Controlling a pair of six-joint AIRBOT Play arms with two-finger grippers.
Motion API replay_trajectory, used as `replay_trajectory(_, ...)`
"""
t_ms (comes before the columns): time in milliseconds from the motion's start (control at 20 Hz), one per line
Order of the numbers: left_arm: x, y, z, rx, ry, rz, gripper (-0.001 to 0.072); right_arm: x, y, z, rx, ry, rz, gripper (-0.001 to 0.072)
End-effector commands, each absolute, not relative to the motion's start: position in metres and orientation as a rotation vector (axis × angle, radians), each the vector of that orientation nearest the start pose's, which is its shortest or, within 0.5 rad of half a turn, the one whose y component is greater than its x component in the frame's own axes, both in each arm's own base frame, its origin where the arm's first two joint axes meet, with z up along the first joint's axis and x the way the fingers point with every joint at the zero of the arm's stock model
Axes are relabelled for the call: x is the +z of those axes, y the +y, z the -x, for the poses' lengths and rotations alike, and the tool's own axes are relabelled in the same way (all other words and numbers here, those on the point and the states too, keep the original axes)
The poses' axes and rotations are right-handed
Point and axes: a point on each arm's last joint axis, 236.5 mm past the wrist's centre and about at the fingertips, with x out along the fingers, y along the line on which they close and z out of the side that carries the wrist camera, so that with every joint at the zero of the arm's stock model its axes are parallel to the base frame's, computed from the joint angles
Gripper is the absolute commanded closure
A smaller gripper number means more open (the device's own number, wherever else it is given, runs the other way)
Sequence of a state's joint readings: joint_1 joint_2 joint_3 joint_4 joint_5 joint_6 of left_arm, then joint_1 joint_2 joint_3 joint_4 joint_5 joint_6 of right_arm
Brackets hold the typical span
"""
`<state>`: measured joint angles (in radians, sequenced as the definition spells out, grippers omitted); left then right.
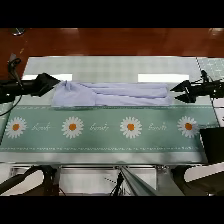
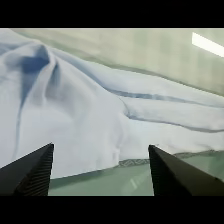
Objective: Fold the shirts.
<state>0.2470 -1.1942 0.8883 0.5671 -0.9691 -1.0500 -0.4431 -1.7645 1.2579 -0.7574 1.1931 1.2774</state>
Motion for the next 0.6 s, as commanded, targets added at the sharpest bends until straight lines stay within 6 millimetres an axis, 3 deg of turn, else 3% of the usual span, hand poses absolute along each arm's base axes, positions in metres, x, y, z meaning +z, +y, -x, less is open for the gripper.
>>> replay_trajectory(0, 0.046, -0.108, -0.395, -0.475, 0.894, 0.638, 0.0006, -0.102, 0.009, -0.436, 0.262, 1.354, -0.918, 0.0094)
replay_trajectory(100, 0.046, -0.119, -0.394, -0.494, 0.897, 0.622, 0.0006, -0.100, 0.031, -0.436, 0.306, 1.374, -0.885, 0.0099)
replay_trajectory(150, 0.046, -0.122, -0.394, -0.500, 0.897, 0.617, 0.0006, -0.098, 0.039, -0.438, 0.323, 1.377, -0.866, 0.0198)
replay_trajectory(200, 0.046, -0.125, -0.393, -0.506, 0.899, 0.613, 0.0010, -0.093, 0.046, -0.439, 0.348, 1.381, -0.851, 0.0458)
replay_trajectory(250, 0.046, -0.126, -0.392, -0.510, 0.902, 0.613, 0.0081, -0.086, 0.049, -0.440, 0.373, 1.381, -0.838, 0.0686)
replay_trajectory(300, 0.045, -0.128, -0.389, -0.522, 0.911, 0.614, 0.0514, -0.074, 0.050, -0.441, 0.396, 1.374, -0.824, 0.0691)
replay_trajectory(350, 0.046, -0.130, -0.388, -0.530, 0.915, 0.611, 0.0682, -0.062, 0.044, -0.441, 0.395, 1.363, -0.799, 0.0692)
replay_trajectory(450, 0.046, -0.140, -0.382, -0.562, 0.933, 0.604, 0.0682, -0.038, 0.019, -0.433, 0.327, 1.349, -0.724, 0.0692)
replay_trajectory(550, 0.046, -0.161, -0.373, -0.610, 0.952, 0.578, 0.0682, -0.012, -0.007, -0.404, 0.252, 1.366, -0.592, 0.0692)
